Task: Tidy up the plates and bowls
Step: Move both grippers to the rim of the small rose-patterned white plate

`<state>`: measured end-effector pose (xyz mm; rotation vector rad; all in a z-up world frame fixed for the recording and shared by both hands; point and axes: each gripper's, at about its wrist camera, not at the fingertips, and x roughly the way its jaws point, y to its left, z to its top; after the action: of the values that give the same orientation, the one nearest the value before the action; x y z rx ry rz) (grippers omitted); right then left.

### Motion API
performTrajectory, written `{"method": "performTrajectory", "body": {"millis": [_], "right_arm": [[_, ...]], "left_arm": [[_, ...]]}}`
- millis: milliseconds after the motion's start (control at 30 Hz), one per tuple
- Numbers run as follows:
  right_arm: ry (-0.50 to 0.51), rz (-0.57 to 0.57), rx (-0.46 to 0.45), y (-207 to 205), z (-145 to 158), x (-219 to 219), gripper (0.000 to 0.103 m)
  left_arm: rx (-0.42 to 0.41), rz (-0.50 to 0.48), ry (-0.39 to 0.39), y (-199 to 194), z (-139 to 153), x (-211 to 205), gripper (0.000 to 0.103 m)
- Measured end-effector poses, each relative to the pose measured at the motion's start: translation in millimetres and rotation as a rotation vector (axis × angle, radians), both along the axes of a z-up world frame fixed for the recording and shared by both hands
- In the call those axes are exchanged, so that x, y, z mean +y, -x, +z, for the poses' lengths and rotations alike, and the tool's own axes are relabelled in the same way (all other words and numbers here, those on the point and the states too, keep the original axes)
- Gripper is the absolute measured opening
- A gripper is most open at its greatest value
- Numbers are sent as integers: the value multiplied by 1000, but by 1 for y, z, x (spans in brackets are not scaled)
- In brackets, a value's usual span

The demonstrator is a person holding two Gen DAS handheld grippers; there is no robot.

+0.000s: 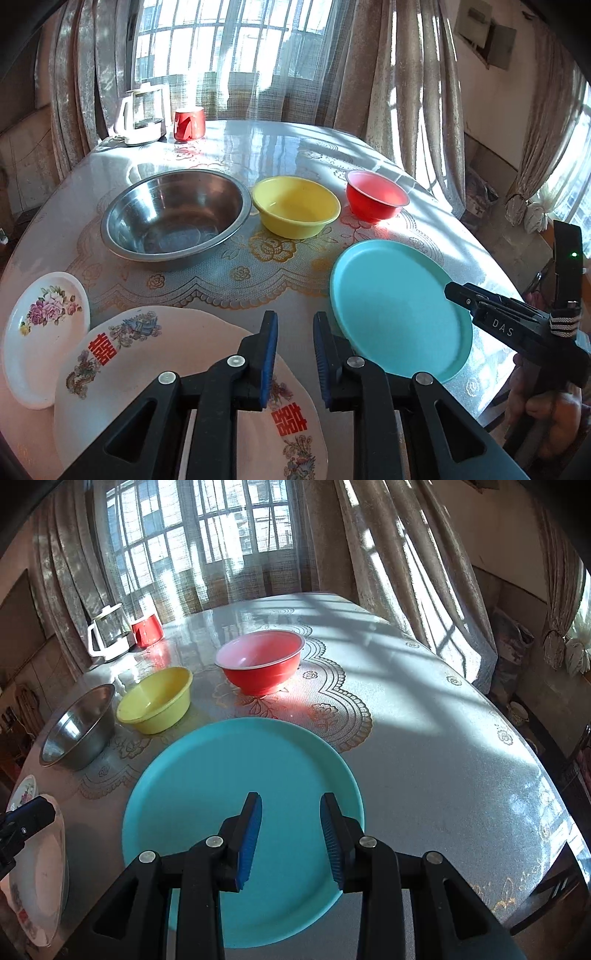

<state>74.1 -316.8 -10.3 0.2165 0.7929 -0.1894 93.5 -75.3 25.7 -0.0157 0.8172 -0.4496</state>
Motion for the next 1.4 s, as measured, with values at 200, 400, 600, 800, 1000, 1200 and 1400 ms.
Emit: {"method": "performTrajectory", "body": {"millis": [200, 400, 600, 800, 1000, 1200, 1400], "right_arm": [[-108, 146, 1, -14, 4, 40, 33], [-191, 313, 23, -30, 7, 87, 33], [-233, 440, 43, -43, 13, 135, 33], [-271, 543, 65, -57, 16, 174, 33], [-294, 614, 97, -70, 16, 204, 33], [-312, 665, 126, -88, 14, 232, 33], [-297, 710, 140, -99, 11, 258, 33]], "left_arm": [[-3, 49, 31, 6, 2, 28, 21], [-7, 125, 38, 8, 3, 60, 24], [-10, 206, 52, 9, 3, 93, 25], [-8, 277, 77, 13, 1, 127, 26], [-20, 395, 96, 20, 0, 175, 30], [-10, 527, 121, 24, -7, 228, 30], [26, 603, 129, 22, -20, 260, 30]]}}
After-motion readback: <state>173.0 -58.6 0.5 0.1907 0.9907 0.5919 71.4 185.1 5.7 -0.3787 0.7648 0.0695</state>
